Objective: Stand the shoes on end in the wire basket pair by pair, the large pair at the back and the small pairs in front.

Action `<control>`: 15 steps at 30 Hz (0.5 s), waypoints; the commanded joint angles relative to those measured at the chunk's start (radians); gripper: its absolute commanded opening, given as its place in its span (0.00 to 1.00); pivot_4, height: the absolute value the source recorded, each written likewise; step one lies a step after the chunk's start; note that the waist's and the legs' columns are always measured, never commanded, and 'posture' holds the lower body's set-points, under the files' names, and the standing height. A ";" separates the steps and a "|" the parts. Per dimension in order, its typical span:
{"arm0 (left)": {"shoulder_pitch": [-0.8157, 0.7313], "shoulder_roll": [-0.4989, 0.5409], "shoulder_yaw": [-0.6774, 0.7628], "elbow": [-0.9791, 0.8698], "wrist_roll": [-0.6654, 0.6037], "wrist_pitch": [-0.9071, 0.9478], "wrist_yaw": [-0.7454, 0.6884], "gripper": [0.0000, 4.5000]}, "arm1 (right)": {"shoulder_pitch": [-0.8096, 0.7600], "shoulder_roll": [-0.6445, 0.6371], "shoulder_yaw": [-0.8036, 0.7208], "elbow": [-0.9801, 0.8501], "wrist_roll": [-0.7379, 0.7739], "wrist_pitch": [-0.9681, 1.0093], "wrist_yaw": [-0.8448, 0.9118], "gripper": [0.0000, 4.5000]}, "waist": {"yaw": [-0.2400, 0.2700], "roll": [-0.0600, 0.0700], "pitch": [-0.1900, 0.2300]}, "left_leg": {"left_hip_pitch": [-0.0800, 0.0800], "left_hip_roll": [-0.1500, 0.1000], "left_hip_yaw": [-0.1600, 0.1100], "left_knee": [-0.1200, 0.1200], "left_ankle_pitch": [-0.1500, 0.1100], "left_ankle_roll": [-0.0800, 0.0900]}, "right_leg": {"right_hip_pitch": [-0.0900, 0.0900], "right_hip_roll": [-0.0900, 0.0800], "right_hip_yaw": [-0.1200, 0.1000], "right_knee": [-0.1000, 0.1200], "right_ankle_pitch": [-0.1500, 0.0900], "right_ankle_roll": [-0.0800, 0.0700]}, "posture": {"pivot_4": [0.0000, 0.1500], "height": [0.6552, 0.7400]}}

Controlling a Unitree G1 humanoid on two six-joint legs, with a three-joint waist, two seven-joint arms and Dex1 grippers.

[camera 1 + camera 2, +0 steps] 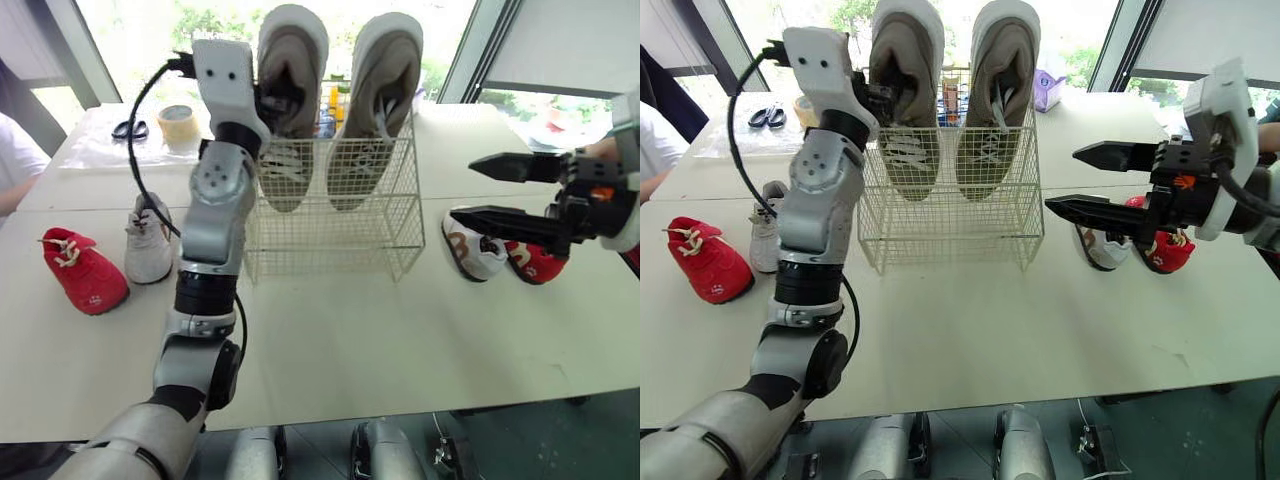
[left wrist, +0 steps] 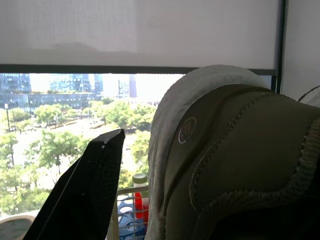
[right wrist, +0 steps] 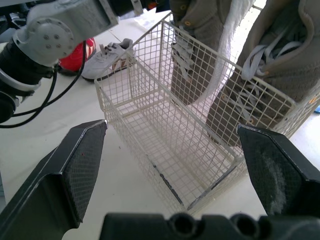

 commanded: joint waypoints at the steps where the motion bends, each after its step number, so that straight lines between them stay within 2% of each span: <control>1: 0.026 0.061 0.072 -0.189 -0.129 0.202 -0.055 0.79 | -0.013 0.010 0.005 0.008 -0.026 -0.035 0.016 1.00 | 0.000 0.000 0.000 | 0.000 0.000 0.000 0.000 0.000 0.000 | 0.000 0.000 0.000 0.000 0.000 0.000 | 1.00 0.15; 4: 0.069 0.108 0.179 -0.322 -0.368 0.468 -0.108 0.79 | -0.010 0.026 0.034 0.023 -0.057 -0.052 0.027 1.00 | -0.003 0.001 -0.001 | 0.001 0.000 0.000 -0.001 0.000 0.000 | 0.000 0.000 0.000 0.000 0.000 0.000 | 1.00 0.15; 6: 0.097 0.149 0.232 -0.382 -0.478 0.587 -0.136 0.79 | -0.017 0.040 0.045 0.042 -0.072 -0.064 0.030 1.00 | -0.001 0.001 -0.001 | 0.002 0.000 -0.001 0.000 0.000 -0.001 | 0.001 0.000 0.000 0.001 0.000 0.000 | 1.00 0.15; 9: 0.176 0.248 0.292 -0.444 -0.627 0.701 -0.227 0.97 | -0.067 0.087 0.082 0.092 -0.098 -0.073 -0.004 1.00 | -0.002 0.001 -0.001 | 0.004 0.000 -0.001 0.000 0.000 -0.001 | 0.003 0.000 0.000 0.001 0.000 0.000 | 1.00 0.15; 15: 0.328 0.407 0.366 -0.477 -0.840 0.797 -0.373 0.99 | -0.074 0.138 0.098 0.124 -0.149 -0.077 -0.040 1.00 | 0.002 0.002 -0.001 | 0.007 0.000 -0.001 0.000 0.000 -0.001 | 0.007 0.000 0.000 0.000 0.000 0.000 | 1.00 0.15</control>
